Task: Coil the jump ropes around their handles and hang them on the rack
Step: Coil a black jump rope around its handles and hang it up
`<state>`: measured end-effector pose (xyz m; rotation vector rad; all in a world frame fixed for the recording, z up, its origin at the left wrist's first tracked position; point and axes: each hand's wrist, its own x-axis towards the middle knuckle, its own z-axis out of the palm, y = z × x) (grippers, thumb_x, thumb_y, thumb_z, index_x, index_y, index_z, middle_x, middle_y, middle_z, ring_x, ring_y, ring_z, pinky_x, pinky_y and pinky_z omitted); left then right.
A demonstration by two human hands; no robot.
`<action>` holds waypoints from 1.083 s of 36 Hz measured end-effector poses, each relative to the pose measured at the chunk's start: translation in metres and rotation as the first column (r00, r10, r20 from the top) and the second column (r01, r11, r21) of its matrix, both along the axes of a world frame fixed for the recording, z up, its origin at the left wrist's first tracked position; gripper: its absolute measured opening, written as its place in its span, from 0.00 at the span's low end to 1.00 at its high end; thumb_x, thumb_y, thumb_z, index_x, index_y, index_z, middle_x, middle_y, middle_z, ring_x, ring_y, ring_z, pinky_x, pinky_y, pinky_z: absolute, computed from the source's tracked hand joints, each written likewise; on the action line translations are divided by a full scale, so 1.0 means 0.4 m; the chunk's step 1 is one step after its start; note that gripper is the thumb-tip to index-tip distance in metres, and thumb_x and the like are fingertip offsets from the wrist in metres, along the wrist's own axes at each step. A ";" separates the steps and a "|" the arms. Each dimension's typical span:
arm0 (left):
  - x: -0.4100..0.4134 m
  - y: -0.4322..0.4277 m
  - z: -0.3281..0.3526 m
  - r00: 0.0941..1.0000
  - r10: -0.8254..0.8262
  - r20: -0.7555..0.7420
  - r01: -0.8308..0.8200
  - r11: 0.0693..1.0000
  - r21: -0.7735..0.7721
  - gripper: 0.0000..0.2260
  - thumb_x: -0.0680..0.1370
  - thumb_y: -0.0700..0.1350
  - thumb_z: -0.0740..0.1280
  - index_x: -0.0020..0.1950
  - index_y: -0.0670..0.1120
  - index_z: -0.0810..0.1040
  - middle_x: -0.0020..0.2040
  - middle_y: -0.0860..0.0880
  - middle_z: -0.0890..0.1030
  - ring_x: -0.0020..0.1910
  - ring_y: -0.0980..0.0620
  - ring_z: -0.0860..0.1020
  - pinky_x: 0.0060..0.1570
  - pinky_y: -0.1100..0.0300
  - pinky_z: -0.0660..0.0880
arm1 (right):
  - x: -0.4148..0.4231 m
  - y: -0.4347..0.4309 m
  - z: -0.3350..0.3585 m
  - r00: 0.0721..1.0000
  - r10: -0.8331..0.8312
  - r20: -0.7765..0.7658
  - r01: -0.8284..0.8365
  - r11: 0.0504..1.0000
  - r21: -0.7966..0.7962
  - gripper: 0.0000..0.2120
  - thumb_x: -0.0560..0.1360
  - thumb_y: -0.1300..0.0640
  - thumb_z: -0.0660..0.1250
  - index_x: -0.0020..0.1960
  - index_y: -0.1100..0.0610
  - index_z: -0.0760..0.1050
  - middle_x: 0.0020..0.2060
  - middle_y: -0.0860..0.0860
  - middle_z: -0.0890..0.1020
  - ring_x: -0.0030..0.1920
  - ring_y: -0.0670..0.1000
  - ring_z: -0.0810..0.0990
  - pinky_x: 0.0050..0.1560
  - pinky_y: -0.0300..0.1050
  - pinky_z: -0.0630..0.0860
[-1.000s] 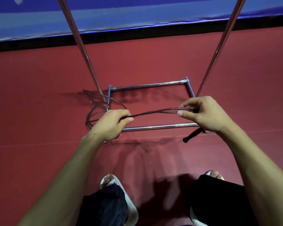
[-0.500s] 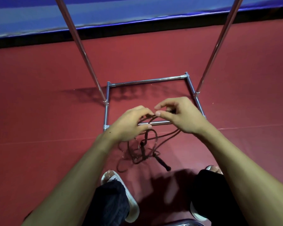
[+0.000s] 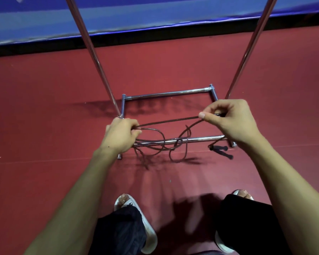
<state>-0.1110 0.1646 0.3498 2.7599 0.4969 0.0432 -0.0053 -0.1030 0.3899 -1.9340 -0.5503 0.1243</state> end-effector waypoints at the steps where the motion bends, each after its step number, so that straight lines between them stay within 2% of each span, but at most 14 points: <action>1: 0.001 0.008 -0.003 1.000 0.021 0.011 -0.021 1.000 -0.004 0.03 0.77 0.45 0.68 0.44 0.51 0.80 0.37 0.54 0.76 0.48 0.45 0.74 0.51 0.52 0.72 | 0.000 -0.002 0.003 1.000 -0.014 0.003 0.014 1.000 0.020 0.07 0.70 0.57 0.77 0.38 0.60 0.82 0.26 0.51 0.73 0.28 0.41 0.66 0.29 0.32 0.62; 4: 0.004 -0.008 -0.005 0.999 -0.043 -0.022 0.039 0.988 -0.152 0.09 0.79 0.45 0.68 0.39 0.47 0.77 0.40 0.49 0.76 0.45 0.45 0.75 0.45 0.57 0.66 | -0.004 -0.002 0.006 1.000 -0.013 0.005 0.013 0.999 0.034 0.07 0.71 0.58 0.76 0.37 0.57 0.80 0.26 0.49 0.70 0.27 0.42 0.64 0.29 0.33 0.60; 6: 0.010 -0.029 -0.010 0.995 -0.094 -0.016 0.085 0.948 -0.308 0.07 0.78 0.46 0.68 0.41 0.47 0.77 0.45 0.49 0.77 0.48 0.49 0.75 0.50 0.59 0.68 | -0.012 0.005 0.007 1.000 0.031 -0.001 -0.031 0.999 0.033 0.06 0.71 0.59 0.76 0.38 0.58 0.81 0.26 0.48 0.69 0.28 0.43 0.63 0.29 0.33 0.60; 8: 0.017 -0.053 -0.015 0.995 -0.095 0.025 0.098 0.910 -0.403 0.07 0.77 0.46 0.70 0.53 0.47 0.75 0.57 0.48 0.76 0.56 0.51 0.75 0.60 0.58 0.68 | -0.021 0.013 0.007 0.998 0.068 -0.018 -0.067 0.997 0.044 0.05 0.71 0.60 0.75 0.39 0.61 0.81 0.26 0.49 0.70 0.28 0.43 0.64 0.30 0.33 0.61; 11: 0.028 -0.101 -0.008 0.983 -0.087 0.162 0.161 0.832 -0.531 0.32 0.74 0.46 0.74 0.73 0.48 0.61 0.71 0.49 0.67 0.69 0.55 0.67 0.69 0.61 0.61 | -0.031 0.028 0.004 0.991 0.127 -0.041 -0.125 0.991 0.057 0.06 0.71 0.60 0.75 0.39 0.62 0.81 0.25 0.49 0.70 0.28 0.44 0.64 0.29 0.36 0.61; 13: 0.037 -0.148 0.003 0.958 -0.187 0.218 0.281 0.764 -0.580 0.38 0.71 0.50 0.75 0.75 0.50 0.60 0.71 0.52 0.69 0.71 0.59 0.66 0.71 0.63 0.60 | -0.037 0.038 0.003 0.982 0.183 -0.041 -0.181 0.982 0.046 0.06 0.72 0.60 0.75 0.39 0.60 0.81 0.24 0.47 0.72 0.27 0.44 0.66 0.30 0.37 0.63; 16: 0.042 -0.215 -0.001 0.935 -0.279 0.217 0.352 0.688 -0.634 0.22 0.70 0.49 0.72 0.62 0.45 0.77 0.57 0.49 0.82 0.58 0.54 0.79 0.62 0.55 0.74 | -0.052 0.054 0.008 0.961 0.273 -0.049 -0.270 0.961 0.064 0.04 0.72 0.62 0.74 0.39 0.59 0.80 0.26 0.55 0.78 0.29 0.48 0.73 0.31 0.45 0.71; 18: 0.043 -0.242 -0.004 0.938 -0.282 0.202 0.346 0.718 -0.603 0.03 0.74 0.45 0.69 0.43 0.46 0.81 0.40 0.48 0.84 0.41 0.50 0.82 0.48 0.51 0.77 | -0.057 0.056 0.013 0.958 0.285 -0.025 -0.283 0.957 0.058 0.05 0.72 0.62 0.74 0.39 0.57 0.80 0.25 0.58 0.76 0.28 0.48 0.71 0.30 0.44 0.70; 21: 0.041 -0.213 0.000 0.949 -0.236 0.211 0.315 0.755 -0.575 0.10 0.76 0.44 0.67 0.34 0.48 0.76 0.30 0.49 0.78 0.30 0.55 0.73 0.37 0.56 0.71 | -0.051 0.043 0.012 0.974 0.224 0.014 -0.225 0.974 0.034 0.04 0.71 0.61 0.76 0.40 0.59 0.80 0.25 0.53 0.69 0.28 0.46 0.63 0.29 0.39 0.60; 24: 0.027 -0.141 -0.003 0.957 -0.219 0.192 0.281 0.862 -0.421 0.08 0.76 0.45 0.70 0.37 0.47 0.77 0.29 0.52 0.75 0.31 0.56 0.69 0.35 0.58 0.66 | -0.047 0.014 0.003 0.989 0.145 0.021 -0.145 0.989 0.005 0.06 0.69 0.59 0.77 0.39 0.59 0.81 0.24 0.47 0.71 0.27 0.44 0.64 0.29 0.37 0.61; 27: -0.010 -0.092 -0.021 0.979 -0.164 0.124 0.190 0.953 -0.238 0.05 0.76 0.46 0.69 0.42 0.47 0.80 0.34 0.50 0.75 0.37 0.49 0.73 0.40 0.57 0.67 | -0.051 -0.020 0.003 0.994 0.095 0.047 -0.092 0.994 -0.053 0.06 0.68 0.59 0.78 0.38 0.56 0.81 0.23 0.41 0.75 0.26 0.41 0.69 0.31 0.31 0.64; 31: -0.052 -0.057 0.002 0.986 -0.140 0.086 0.142 0.990 -0.009 0.05 0.76 0.50 0.69 0.49 0.51 0.80 0.41 0.48 0.76 0.50 0.44 0.74 0.51 0.53 0.70 | -0.061 -0.072 0.006 0.999 0.038 0.035 -0.036 0.997 -0.064 0.06 0.69 0.58 0.78 0.38 0.56 0.81 0.26 0.48 0.77 0.25 0.42 0.69 0.28 0.33 0.66; 36: -0.086 -0.054 0.120 0.963 -0.196 0.186 0.211 0.976 -0.062 0.10 0.78 0.52 0.68 0.45 0.46 0.83 0.41 0.45 0.77 0.51 0.49 0.72 0.51 0.56 0.71 | -0.075 -0.108 0.033 0.998 0.060 -0.003 -0.060 0.993 -0.099 0.05 0.71 0.54 0.75 0.42 0.54 0.81 0.24 0.49 0.74 0.27 0.47 0.67 0.33 0.44 0.66; 39: -0.087 -0.081 0.197 0.937 -0.212 0.277 0.242 0.967 -0.079 0.10 0.78 0.50 0.68 0.43 0.44 0.82 0.37 0.50 0.77 0.46 0.49 0.72 0.46 0.57 0.68 | -0.096 -0.085 0.060 0.984 0.140 -0.113 -0.154 0.980 -0.128 0.16 0.70 0.51 0.76 0.55 0.53 0.78 0.34 0.53 0.81 0.34 0.50 0.76 0.41 0.52 0.78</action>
